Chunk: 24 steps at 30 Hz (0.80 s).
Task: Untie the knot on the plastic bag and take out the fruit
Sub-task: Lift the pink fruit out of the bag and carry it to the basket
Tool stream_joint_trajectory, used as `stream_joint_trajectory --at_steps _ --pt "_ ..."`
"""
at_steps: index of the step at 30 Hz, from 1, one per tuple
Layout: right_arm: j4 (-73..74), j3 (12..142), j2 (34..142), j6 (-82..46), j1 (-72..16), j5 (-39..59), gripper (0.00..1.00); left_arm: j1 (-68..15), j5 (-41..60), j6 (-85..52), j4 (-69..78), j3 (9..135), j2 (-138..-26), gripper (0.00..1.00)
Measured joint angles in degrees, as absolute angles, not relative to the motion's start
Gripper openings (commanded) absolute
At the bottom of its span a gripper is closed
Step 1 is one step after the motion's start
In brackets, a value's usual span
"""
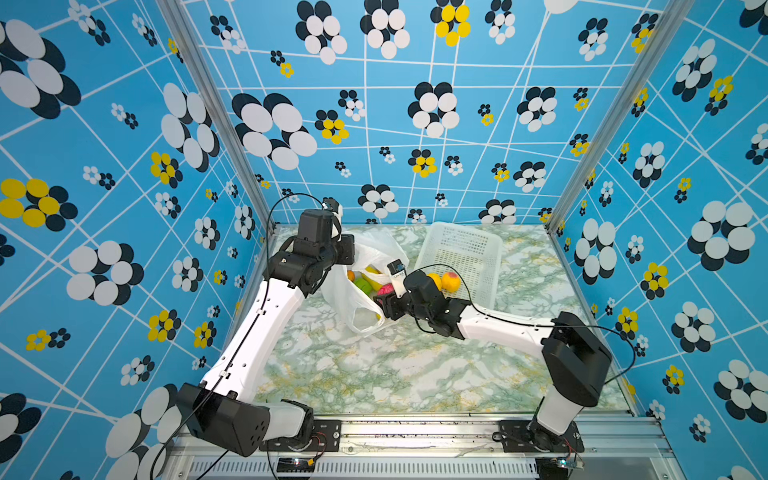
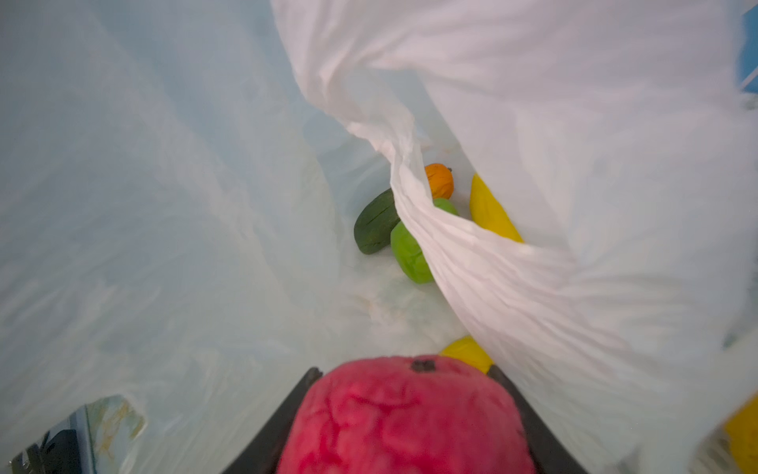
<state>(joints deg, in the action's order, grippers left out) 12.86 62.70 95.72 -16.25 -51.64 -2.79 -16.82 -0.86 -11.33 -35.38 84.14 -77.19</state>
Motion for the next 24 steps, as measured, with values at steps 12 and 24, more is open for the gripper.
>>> stream_joint_trajectory --at_steps 12,24 --pt "23.3 46.9 79.2 -12.5 -43.2 -15.1 0.48 -16.8 -0.9 -11.3 -35.4 84.2 -77.2 0.00" --pt "19.3 54.0 95.9 -7.3 -28.2 -21.1 0.42 -16.8 -1.5 -11.3 -35.5 84.2 -76.8 0.00"
